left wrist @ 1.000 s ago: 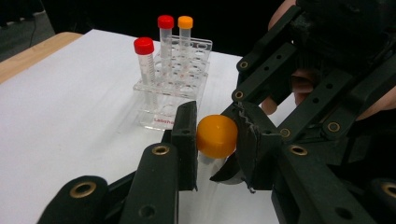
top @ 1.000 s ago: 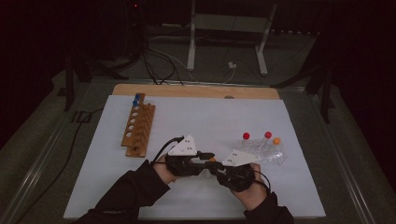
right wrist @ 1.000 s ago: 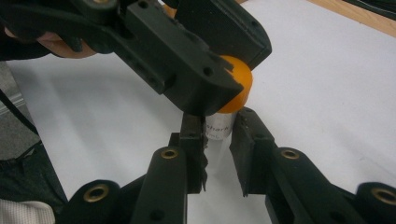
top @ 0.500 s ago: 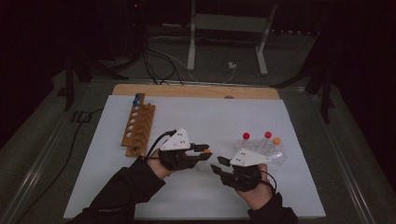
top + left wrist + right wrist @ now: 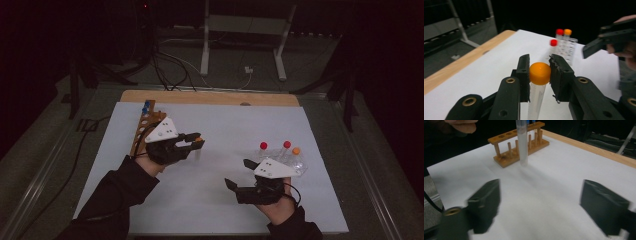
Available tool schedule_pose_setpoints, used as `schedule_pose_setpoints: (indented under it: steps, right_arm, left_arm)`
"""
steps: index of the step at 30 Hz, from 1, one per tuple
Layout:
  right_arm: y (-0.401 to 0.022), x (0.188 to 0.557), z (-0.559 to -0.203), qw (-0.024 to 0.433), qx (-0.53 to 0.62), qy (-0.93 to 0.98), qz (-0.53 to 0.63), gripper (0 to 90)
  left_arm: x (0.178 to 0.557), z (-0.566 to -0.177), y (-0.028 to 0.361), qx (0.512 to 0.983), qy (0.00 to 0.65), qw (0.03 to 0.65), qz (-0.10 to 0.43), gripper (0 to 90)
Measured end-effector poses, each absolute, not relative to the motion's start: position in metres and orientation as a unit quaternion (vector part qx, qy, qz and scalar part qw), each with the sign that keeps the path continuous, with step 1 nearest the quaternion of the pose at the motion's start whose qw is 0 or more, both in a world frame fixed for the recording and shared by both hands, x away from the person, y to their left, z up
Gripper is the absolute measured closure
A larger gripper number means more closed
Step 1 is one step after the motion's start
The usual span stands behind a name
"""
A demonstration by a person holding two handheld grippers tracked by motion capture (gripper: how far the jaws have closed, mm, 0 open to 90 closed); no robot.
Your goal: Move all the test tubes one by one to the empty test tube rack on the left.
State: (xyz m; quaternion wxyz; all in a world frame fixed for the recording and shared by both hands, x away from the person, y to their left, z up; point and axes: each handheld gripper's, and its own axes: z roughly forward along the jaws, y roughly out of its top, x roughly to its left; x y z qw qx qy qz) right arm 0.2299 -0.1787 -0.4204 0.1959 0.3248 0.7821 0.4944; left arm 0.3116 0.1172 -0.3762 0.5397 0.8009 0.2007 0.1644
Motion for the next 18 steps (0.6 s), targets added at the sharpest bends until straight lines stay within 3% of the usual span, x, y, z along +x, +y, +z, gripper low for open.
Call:
schedule_pose_setpoints:
  steps: [6, 18]
  right_arm:
    - [-0.181, 0.229, -0.419, 0.19, 0.318, 0.778, 0.508, 0.0]
    - [-0.185, 0.228, -0.417, 0.187, 0.313, 0.775, 0.516, 0.0]
  left_arm:
    - [0.323, -0.367, 0.14, 0.788, 0.231, 0.537, 0.191, 71.9]
    - [0.344, -0.355, 0.187, 0.758, 0.292, 0.529, 0.245, 71.9]
